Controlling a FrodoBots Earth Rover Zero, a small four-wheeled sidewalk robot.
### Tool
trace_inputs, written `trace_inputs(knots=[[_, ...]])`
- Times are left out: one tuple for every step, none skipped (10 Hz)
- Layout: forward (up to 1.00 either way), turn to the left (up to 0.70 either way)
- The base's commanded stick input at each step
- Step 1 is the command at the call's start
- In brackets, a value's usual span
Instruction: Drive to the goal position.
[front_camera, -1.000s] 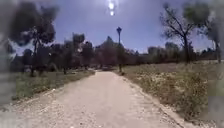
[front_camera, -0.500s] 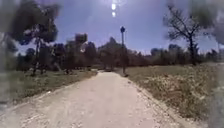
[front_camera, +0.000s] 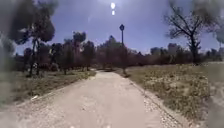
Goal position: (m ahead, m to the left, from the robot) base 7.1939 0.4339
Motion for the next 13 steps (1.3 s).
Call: trace_inputs(knots=[[0.85, 0.00], [0.85, 0.00], [0.85, 0.00], [0.85, 0.00], [0.85, 0.00], [0.85, 0.00], [0.85, 0.00], [0.85, 0.00], [0.85, 0.00], [0.85, 0.00], [0.85, 0.00], [0.85, 0.00], [0.85, 0.00]])
